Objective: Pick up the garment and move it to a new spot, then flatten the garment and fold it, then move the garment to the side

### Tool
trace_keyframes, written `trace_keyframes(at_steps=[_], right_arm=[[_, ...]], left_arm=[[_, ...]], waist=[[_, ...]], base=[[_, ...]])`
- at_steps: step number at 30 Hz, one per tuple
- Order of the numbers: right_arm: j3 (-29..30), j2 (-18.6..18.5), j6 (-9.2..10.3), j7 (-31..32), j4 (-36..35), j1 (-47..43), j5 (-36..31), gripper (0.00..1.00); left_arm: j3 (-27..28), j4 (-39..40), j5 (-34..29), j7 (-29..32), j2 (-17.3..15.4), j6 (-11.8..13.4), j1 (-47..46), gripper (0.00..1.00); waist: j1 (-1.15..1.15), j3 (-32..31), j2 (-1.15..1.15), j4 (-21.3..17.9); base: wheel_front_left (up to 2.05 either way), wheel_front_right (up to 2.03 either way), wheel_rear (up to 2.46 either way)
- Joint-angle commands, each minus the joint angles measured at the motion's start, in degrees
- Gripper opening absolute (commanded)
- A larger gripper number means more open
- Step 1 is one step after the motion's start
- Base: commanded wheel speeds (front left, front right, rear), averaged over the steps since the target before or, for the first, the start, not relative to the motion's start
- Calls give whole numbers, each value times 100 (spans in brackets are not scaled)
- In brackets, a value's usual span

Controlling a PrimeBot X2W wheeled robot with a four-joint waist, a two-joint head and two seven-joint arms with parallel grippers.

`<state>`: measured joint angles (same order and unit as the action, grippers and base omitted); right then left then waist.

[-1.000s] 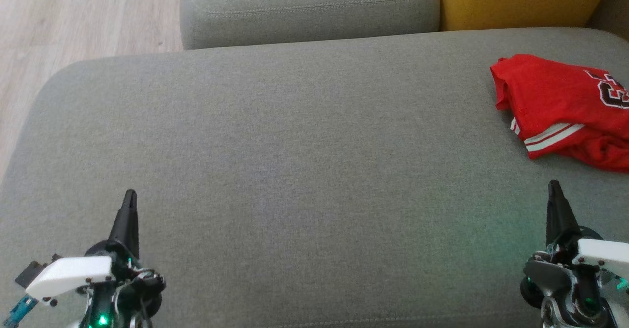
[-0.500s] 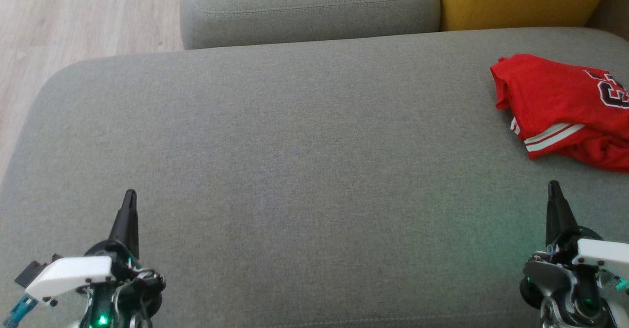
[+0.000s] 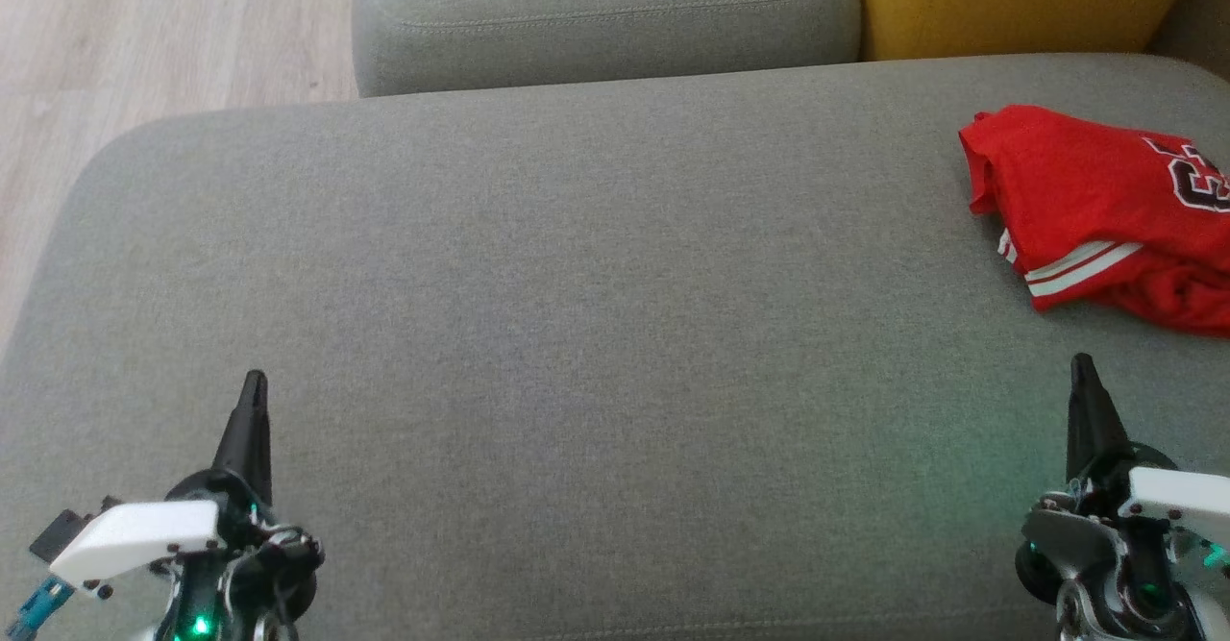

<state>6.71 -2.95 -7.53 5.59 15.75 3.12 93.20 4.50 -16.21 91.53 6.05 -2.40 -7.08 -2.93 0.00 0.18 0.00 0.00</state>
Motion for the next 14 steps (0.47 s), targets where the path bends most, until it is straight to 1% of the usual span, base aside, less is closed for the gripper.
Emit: trace_keyframes(at_steps=[1,14], right_arm=[[-94,-49,4,30,-176,299,-42,0],[-80,-40,4,40,-176,301,-53,0]], left_arm=[[204,216,62,45,-48,-41,-326,0],[203,216,62,45,-48,-41,-326,0]], waist=[[0,0,0,0],[0,0,0,0]], base=[[0,0,0],[0,0,0]])
